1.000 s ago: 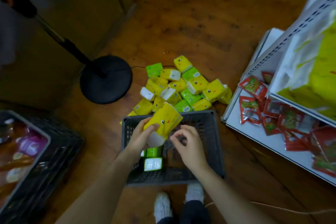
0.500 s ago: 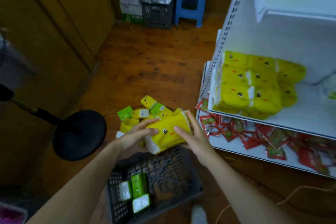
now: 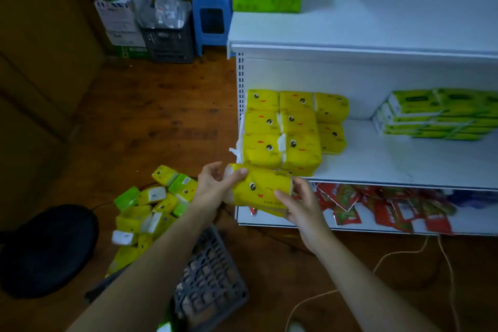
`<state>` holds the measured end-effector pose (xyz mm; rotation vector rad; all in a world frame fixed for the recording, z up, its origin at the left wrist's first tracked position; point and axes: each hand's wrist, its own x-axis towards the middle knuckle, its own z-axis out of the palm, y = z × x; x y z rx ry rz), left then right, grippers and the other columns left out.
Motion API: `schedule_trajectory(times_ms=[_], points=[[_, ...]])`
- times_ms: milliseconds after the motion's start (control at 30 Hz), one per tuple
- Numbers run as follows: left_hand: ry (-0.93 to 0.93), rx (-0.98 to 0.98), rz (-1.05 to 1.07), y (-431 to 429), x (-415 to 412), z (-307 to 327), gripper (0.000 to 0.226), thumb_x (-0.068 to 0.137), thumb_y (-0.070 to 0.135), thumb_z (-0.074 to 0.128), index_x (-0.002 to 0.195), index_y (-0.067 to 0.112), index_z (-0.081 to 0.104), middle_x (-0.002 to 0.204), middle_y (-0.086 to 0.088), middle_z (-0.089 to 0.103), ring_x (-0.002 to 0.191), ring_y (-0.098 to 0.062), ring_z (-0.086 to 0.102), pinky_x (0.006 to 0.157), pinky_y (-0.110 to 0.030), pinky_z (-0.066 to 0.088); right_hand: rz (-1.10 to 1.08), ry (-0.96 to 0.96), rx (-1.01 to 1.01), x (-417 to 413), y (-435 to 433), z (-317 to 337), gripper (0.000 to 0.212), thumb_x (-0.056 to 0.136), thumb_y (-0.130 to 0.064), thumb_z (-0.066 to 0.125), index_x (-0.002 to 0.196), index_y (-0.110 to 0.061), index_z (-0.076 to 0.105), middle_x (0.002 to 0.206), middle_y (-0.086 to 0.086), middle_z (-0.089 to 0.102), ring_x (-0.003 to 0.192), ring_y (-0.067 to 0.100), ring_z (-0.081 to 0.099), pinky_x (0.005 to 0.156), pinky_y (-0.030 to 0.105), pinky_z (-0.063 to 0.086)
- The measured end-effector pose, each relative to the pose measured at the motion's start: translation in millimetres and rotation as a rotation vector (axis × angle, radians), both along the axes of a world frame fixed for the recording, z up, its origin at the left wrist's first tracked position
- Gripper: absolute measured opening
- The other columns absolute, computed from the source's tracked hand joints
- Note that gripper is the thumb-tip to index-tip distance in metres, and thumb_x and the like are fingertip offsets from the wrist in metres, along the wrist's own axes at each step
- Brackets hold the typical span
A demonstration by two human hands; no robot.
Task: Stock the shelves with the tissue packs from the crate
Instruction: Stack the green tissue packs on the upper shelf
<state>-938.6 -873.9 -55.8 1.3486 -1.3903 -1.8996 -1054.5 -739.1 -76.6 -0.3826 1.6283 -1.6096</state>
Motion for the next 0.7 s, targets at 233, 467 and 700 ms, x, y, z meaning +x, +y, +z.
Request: schedule_trajectory(times_ms=[233, 467, 700], points=[[-0.016, -0.119, -0.038, 59, -94, -8, 0.03, 0.087, 0.031, 0.062, 0.1, 0.006, 0.055, 0.091, -0.004, 0.059, 0.078, -0.013, 0.059, 0.058, -0.017, 0.048, -0.136, 0.062, -0.046, -79, 42, -3, 0.03, 0.085, 0.001, 0.059, 0.109, -0.014, 0.048, 0.097, 0.0, 0.06, 0.076, -0.001, 0.062, 0.058, 0.014, 0.049], [0.008, -0.307, -0.36, 83, -177, -29, 0.043, 0.09, 0.011, 0.06, 0.129, 0.024, 0.047, 0.122, 0.005, 0.058, 0.11, -0.009, 0.056, 0.085, -0.024, 0.05, -0.22, 0.071, -0.017, -159, 64, -24, 0.026, 0.085, -0.011, 0.063, 0.1, -0.029, 0.051, 0.103, -0.004, 0.062, 0.1, 0.023, 0.061, 0.086, 0.043, 0.052], [-0.141, -0.55, -0.53, 67, -238, -61, 0.052, 0.091, 0.001, 0.054, 0.134, 0.026, 0.041, 0.129, -0.008, 0.055, 0.111, -0.019, 0.056, 0.086, -0.026, 0.052, -0.364, 0.076, 0.062, -227, 60, -46, 0.008, 0.087, -0.028, 0.061, 0.089, -0.027, 0.054, 0.097, 0.003, 0.062, 0.096, 0.031, 0.062, 0.084, 0.056, 0.05]])
